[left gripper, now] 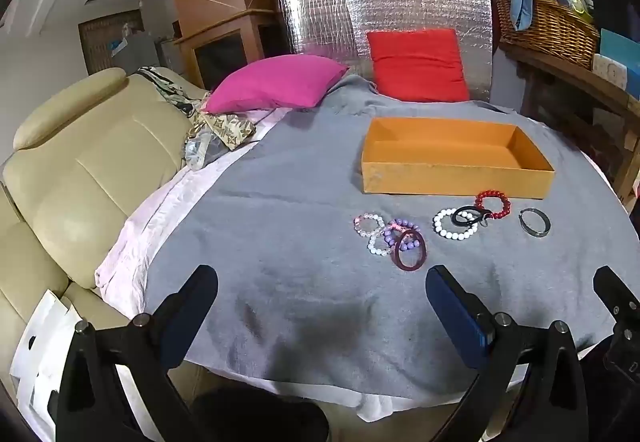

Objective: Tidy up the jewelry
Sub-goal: 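Move both tools toward the bracelets lying before the orange box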

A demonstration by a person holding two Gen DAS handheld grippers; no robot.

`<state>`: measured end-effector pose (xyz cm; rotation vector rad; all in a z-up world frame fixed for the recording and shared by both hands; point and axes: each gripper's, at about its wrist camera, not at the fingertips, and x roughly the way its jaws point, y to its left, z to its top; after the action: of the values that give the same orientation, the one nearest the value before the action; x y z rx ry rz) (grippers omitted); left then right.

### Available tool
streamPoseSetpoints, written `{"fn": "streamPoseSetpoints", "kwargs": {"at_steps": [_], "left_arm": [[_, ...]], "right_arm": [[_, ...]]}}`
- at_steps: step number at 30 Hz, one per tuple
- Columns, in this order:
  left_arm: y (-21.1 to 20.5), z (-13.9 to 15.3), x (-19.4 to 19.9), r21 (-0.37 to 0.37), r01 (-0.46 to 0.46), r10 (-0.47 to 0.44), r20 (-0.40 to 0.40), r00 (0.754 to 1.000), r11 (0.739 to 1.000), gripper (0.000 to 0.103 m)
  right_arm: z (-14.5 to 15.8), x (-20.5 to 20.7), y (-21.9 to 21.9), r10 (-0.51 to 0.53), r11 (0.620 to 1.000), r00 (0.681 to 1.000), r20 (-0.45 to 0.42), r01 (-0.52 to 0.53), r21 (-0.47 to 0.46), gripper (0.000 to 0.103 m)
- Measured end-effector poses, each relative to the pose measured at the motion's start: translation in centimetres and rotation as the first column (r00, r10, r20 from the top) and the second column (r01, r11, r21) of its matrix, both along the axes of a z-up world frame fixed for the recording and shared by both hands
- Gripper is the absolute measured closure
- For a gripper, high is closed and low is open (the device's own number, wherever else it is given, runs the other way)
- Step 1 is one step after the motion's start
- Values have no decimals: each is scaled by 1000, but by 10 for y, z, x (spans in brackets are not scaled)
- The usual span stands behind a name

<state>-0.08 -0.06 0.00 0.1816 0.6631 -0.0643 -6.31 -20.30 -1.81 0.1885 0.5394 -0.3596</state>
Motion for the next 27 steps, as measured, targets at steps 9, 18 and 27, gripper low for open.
{"fn": "streamPoseSetpoints", "kwargs": {"at_steps": [9,18,27], "left_arm": [[-8,-2,-1,8,7,-7,12,1000,1000,0],[-9,-3,1,12,17,-17,0,1000,1000,0],[-12,-14,9,-3,32,-32,-25,999,999,0]], "right_arm": [[-2,0,-4,-17,1000,1000,5,17,22,0],[-5,4,-7,-26,999,1000,-3,26,31,0],[-12,14,-10,-31,999,999,-28,33,44,0]]}}
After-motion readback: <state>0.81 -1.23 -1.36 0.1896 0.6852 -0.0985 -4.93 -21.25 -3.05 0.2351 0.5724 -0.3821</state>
